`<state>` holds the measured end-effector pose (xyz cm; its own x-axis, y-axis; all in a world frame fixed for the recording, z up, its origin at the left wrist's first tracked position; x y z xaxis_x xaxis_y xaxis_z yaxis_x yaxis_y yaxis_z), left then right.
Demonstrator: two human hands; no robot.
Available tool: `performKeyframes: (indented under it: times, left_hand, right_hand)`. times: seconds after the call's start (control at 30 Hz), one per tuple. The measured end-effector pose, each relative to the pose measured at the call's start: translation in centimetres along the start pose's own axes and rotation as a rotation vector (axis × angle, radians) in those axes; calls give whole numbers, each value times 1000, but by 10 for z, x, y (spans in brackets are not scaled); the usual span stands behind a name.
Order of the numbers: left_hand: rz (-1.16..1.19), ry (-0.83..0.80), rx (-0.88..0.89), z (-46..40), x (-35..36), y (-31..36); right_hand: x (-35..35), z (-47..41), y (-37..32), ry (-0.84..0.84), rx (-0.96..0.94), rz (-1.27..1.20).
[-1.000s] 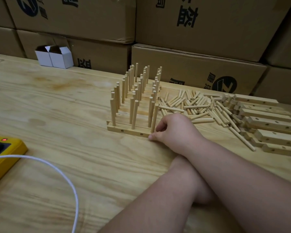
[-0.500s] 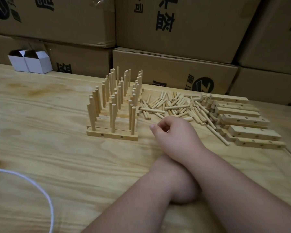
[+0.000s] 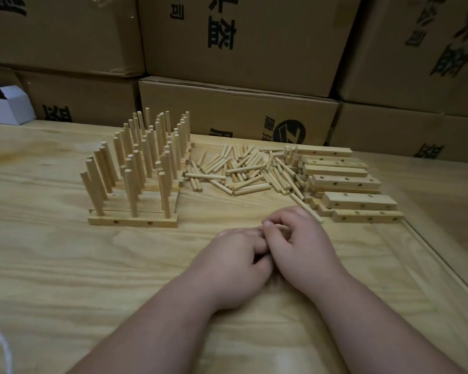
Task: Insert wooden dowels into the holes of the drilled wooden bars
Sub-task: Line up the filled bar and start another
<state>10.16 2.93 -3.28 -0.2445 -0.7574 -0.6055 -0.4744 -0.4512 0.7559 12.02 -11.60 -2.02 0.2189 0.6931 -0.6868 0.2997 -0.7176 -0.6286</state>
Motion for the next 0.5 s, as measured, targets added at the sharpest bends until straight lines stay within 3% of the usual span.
performKeyframes:
  times: [0.17, 0.3, 0.5]
  left_hand:
    - [-73, 35, -86, -6, 3, -2]
    - [-77, 21, -121, -5, 2, -3]
    - [-59, 22, -135, -3, 0, 0]
  right_hand:
    - [-32, -13, 25, 198, 276, 237]
    - [-45, -14, 43, 181, 534, 253]
    - [-40, -12, 44, 118, 580, 358]
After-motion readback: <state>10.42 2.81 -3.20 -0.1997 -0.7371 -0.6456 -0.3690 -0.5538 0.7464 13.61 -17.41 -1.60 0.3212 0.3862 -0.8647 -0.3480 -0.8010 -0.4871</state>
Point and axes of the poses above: each hand's wrist, its own z-axis away from the middle knuckle, its own x-axis out of the palm, y = z × x, the point moved 3 cm from there along -z, towards the middle knuckle, and after that the axes turned 2 degrees about -y, right-handed, at the moved point
